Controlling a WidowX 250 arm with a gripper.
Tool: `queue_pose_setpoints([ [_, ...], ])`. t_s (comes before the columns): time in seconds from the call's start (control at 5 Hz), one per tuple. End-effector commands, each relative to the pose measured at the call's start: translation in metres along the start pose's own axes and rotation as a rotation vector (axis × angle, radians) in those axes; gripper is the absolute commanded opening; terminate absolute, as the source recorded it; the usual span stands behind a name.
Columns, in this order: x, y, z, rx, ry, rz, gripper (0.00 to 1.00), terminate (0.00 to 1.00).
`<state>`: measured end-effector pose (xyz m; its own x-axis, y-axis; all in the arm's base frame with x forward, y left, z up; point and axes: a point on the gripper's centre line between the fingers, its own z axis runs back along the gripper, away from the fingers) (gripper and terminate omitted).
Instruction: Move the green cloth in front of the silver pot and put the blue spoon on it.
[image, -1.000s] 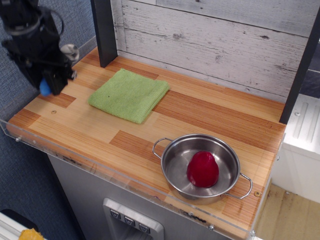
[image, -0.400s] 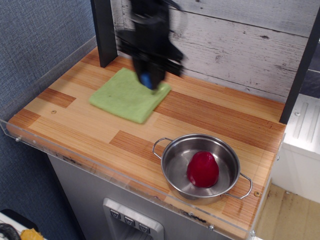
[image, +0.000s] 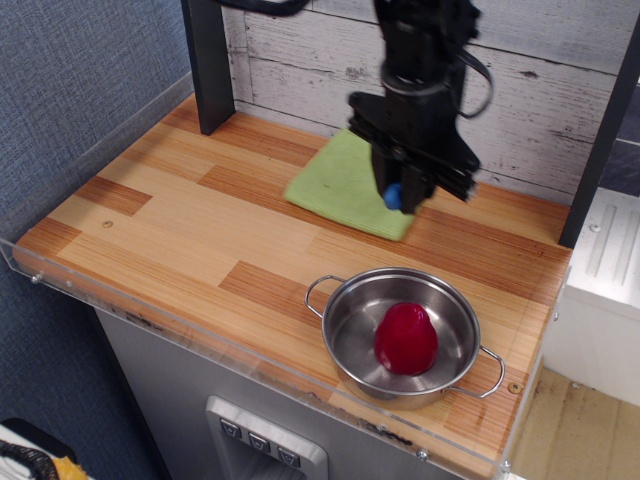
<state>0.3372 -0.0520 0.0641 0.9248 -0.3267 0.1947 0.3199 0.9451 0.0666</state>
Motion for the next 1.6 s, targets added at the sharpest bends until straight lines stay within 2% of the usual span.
queue_pose_setpoints([
  [0.0,-0.002,-0.023,0.008,0.015,-0.01,-0.069,0.0,0.0],
  [0.2,-0.006,-0.021,-0.009,-0.072,0.087,-0.006,0.0,0.0],
  [0.4,-0.014,-0.021,-0.037,-0.262,0.223,0.196,0.0,0.0],
  [0.6,-0.02,-0.021,-0.05,-0.295,0.24,0.235,0.0,0.0],
  [0.8,-0.021,-0.025,-0.047,-0.298,0.232,0.215,1.0,0.0],
  [1.0,-0.02,-0.029,-0.036,-0.259,0.192,0.184,1.0,0.0],
  [1.4,-0.026,-0.032,0.019,-0.092,0.041,0.111,1.0,0.0],
])
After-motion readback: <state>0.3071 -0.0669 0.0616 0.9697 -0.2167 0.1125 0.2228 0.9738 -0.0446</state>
